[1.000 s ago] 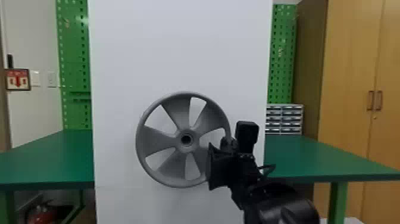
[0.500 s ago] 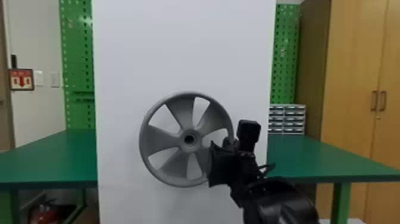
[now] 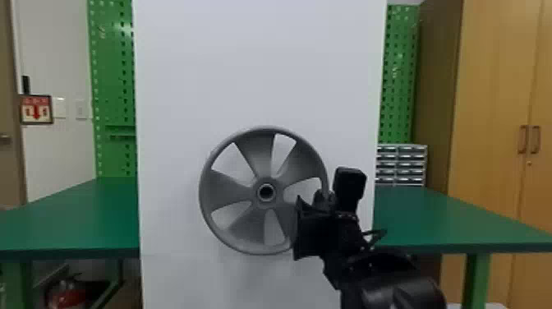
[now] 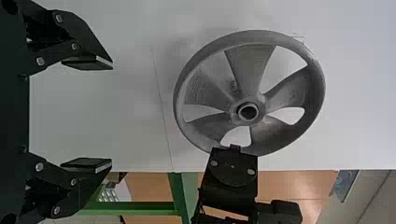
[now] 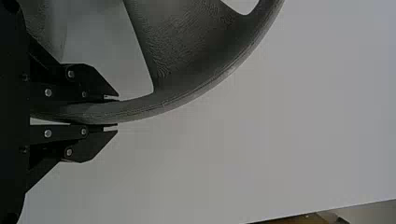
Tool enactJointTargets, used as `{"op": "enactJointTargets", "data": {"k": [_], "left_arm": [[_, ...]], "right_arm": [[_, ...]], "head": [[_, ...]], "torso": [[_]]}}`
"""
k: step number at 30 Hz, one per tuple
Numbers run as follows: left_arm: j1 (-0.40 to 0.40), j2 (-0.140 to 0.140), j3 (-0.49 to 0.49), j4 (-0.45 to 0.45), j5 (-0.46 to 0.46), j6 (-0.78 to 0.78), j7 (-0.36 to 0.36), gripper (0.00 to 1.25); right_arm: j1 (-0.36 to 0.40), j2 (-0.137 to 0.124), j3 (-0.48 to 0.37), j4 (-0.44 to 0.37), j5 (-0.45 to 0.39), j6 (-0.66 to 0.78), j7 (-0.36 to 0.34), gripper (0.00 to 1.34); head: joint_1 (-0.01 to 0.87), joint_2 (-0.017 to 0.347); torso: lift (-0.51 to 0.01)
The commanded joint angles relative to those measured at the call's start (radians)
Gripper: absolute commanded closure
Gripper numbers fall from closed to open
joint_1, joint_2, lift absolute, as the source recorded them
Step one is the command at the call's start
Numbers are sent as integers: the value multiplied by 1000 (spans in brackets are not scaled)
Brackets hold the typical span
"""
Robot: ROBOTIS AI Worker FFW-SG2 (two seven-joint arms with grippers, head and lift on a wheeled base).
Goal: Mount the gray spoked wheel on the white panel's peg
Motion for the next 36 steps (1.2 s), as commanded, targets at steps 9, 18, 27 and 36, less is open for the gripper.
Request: {"op": "enactJointTargets", "data": {"k": [9, 18, 27, 36], "left_arm": [[-4, 2, -4, 1, 0, 0, 0, 509], [-6, 2, -4, 1, 1, 0, 0, 513], [-12, 3, -7, 4, 3, 0, 0, 513], [-15, 3, -11, 5, 3, 0, -1, 519]], "right_arm": [[9, 1, 23, -1, -12, -30, -146, 1262], [11, 1, 40, -1, -7, -61, -143, 660], [11, 1, 11, -1, 1, -53, -47, 173], [5, 1, -17, 13, 1, -42, 46, -2]], "head": [[123, -8], [123, -8], [123, -8], [123, -8]], "torso": [[-400], [-400], [-400], [-400]]}}
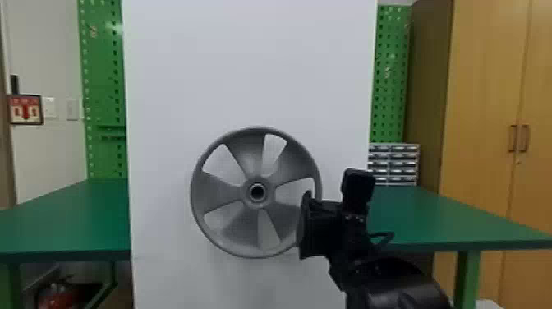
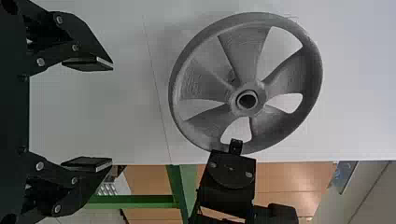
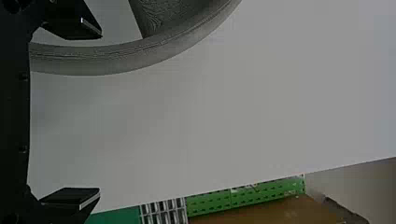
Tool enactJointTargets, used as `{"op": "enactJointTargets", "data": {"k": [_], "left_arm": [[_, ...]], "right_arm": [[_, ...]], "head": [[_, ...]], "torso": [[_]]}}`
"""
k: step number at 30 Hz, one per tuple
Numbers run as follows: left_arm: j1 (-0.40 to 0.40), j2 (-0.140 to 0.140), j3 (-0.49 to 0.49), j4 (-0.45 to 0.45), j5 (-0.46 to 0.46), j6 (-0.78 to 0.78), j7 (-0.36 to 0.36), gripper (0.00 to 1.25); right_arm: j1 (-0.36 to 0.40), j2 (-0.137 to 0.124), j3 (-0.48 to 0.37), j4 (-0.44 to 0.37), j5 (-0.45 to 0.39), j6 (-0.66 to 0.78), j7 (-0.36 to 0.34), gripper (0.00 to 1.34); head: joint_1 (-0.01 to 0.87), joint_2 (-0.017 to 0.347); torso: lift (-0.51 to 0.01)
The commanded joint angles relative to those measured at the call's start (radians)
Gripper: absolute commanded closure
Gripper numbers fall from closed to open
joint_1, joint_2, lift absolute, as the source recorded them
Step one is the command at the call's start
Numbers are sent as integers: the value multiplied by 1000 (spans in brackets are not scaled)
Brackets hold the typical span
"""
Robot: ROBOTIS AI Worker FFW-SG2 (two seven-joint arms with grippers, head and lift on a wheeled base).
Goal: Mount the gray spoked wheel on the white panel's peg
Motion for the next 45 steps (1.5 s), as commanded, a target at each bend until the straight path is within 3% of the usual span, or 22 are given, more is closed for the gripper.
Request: {"op": "enactJointTargets", "data": {"k": [1, 10, 20, 24, 29, 45], "left_arm": [[-2, 0, -1, 1, 0, 0, 0, 525], [-3, -1, -3, 4, 2, 0, 0, 544], [1, -1, -1, 4, 5, 0, 0, 542], [1, -1, -3, 4, 5, 0, 1, 542], [1, -1, -3, 4, 5, 0, 0, 541], [1, -11, -3, 4, -3, -8, 1, 538]], "right_arm": [[-4, 1, -13, 7, 3, 9, 30, -2], [-10, 1, -29, 19, 30, 4, 100, -2], [8, 1, -16, 3, 49, -34, 102, -2], [22, 1, -7, -16, 46, -60, 133, -2], [51, 1, 2, -66, 46, -65, 168, -2], [231, 1, 44, -280, 35, -49, 166, -2]], "head": [[123, -8], [123, -8], [123, -8], [123, -8], [123, -8], [123, -8]], "torso": [[-400], [-400], [-400], [-400], [-400], [-400]]}}
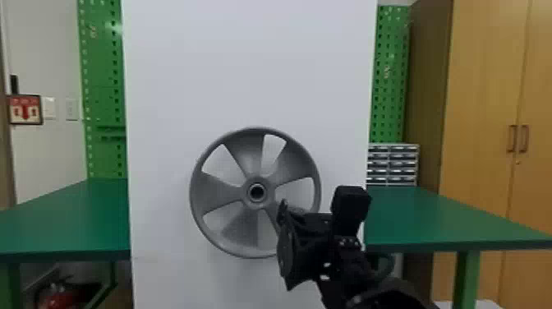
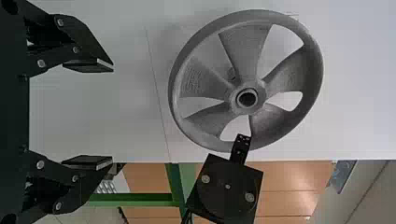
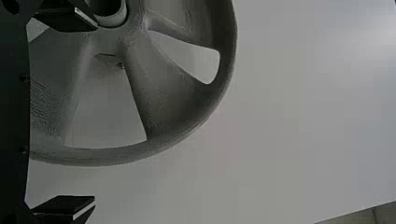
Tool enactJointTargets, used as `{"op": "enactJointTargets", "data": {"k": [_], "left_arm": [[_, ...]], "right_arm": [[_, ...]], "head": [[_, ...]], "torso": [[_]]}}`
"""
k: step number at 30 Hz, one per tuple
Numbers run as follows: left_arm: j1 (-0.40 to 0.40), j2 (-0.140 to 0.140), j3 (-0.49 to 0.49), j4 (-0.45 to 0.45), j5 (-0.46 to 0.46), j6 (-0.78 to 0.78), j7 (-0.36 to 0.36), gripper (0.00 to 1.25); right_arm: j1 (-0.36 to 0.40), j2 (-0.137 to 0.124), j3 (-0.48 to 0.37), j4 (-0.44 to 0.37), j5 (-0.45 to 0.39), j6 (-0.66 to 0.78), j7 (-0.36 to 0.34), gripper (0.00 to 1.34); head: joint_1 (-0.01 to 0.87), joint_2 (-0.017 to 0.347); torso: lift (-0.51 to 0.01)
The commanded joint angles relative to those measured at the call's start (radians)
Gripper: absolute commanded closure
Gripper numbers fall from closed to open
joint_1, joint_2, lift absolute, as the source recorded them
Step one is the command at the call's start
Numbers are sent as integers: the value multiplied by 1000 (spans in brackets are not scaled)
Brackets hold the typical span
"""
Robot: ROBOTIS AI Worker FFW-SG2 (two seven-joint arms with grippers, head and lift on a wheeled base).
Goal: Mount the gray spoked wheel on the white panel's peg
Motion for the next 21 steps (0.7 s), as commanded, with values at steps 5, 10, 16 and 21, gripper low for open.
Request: {"op": "enactJointTargets", "data": {"k": [5, 10, 16, 21], "left_arm": [[3, -6, 3, 1, -6, -9, 1, 536], [3, -9, 9, 1, -7, -14, -1, 535], [3, -12, 11, 8, -13, -25, -1, 533], [3, -18, 9, 14, -17, -37, -1, 533]], "right_arm": [[94, 1, 23, -68, -13, 1, 5, -2], [140, 1, 41, -83, -21, -7, 25, -2], [192, -9, 55, -86, -27, -38, 48, -2], [227, -23, 56, -85, -22, -67, 78, -2]], "head": [[123, -8], [123, -8], [123, -8], [123, -8]], "torso": [[-400], [-400], [-400], [-400]]}}
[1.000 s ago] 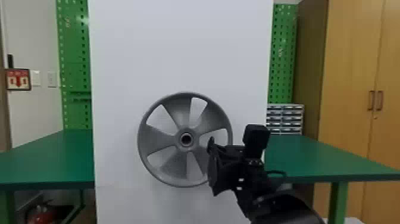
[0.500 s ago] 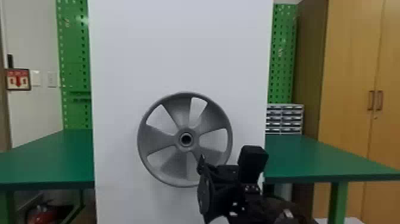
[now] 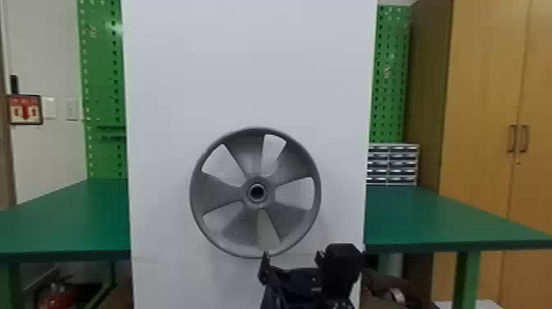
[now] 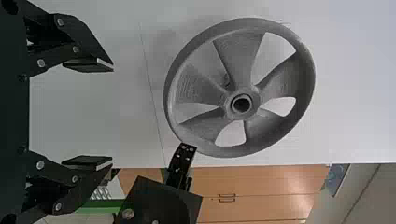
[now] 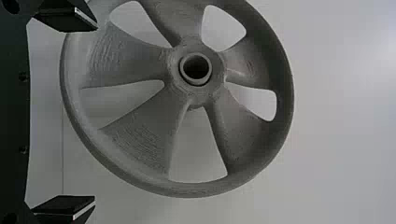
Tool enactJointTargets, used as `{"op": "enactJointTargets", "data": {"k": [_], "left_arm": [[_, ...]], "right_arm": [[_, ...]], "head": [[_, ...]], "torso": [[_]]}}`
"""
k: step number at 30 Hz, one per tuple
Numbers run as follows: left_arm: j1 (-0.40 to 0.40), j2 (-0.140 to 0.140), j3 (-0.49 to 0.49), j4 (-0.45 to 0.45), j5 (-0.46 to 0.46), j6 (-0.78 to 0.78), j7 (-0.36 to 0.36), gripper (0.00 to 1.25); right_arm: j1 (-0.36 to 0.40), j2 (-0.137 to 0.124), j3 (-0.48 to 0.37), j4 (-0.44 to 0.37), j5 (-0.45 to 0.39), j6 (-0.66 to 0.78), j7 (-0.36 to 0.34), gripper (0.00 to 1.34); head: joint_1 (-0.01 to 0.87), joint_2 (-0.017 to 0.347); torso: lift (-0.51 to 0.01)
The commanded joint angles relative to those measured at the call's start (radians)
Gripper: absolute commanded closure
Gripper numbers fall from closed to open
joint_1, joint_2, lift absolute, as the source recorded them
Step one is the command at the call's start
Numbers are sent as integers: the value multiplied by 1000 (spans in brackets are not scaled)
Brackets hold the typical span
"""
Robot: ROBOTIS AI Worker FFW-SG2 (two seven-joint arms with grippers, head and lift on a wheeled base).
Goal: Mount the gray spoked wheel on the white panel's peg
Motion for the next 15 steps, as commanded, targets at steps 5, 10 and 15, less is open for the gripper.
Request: {"op": "enactJointTargets", "data": {"k": [5, 10, 15], "left_arm": [[0, -14, 2, 12, -7, -23, 0, 532], [-5, -25, 4, 20, -16, -32, 0, 530], [-10, -34, 1, 31, -22, -51, 0, 530]], "right_arm": [[80, -22, -5, -1, 3, -43, 26, -2], [143, -33, -24, 0, 3, -50, 26, -2], [212, -51, -36, 2, 6, -66, 27, -2]], "head": [[123, -8], [123, -8], [123, -8]], "torso": [[-400], [-400], [-400]]}}
